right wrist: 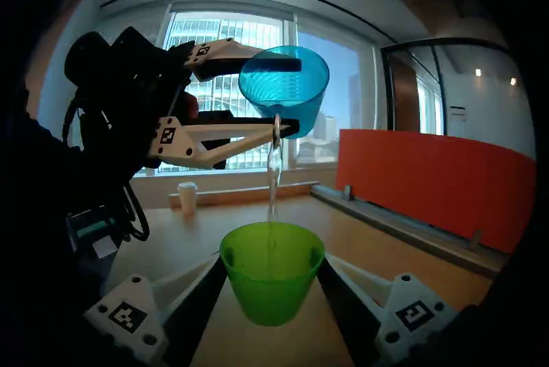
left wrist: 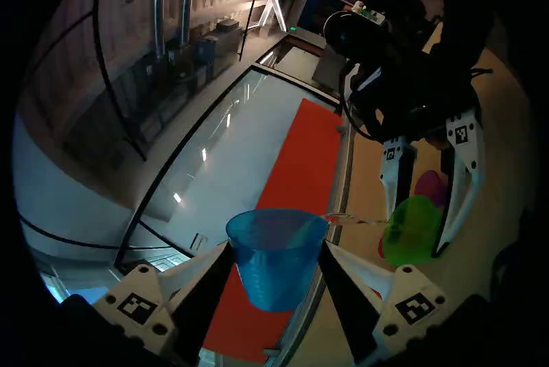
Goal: Pour water
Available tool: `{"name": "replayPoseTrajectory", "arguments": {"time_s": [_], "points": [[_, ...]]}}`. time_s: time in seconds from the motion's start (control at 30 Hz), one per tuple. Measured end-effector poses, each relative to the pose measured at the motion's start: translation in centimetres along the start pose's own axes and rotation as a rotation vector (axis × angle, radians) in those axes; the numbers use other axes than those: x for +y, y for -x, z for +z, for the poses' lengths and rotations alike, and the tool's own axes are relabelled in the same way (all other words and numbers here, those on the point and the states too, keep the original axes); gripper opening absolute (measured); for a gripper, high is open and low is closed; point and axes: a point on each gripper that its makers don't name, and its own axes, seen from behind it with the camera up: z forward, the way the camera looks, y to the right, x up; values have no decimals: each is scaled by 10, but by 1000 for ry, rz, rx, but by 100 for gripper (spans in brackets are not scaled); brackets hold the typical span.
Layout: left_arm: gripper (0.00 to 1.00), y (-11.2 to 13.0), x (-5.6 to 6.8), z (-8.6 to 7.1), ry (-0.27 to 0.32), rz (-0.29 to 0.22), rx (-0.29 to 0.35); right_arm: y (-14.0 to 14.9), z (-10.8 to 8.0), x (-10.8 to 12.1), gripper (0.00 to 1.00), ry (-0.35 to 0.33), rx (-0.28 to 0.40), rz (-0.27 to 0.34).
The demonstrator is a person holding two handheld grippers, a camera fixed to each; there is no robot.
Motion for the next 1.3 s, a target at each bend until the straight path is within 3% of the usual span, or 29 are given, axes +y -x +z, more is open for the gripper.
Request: {"name": "replayPoseTrajectory", "arguments": {"time_s": [0.37, 1.3], "points": [[84, -1, -3, 0, 1, 28, -5, -1, 0, -1, 90, -1, 3, 1], [84, -1, 4, -2, 4, 95, -13, 2, -2, 0, 90, 3, 2, -1]]}}
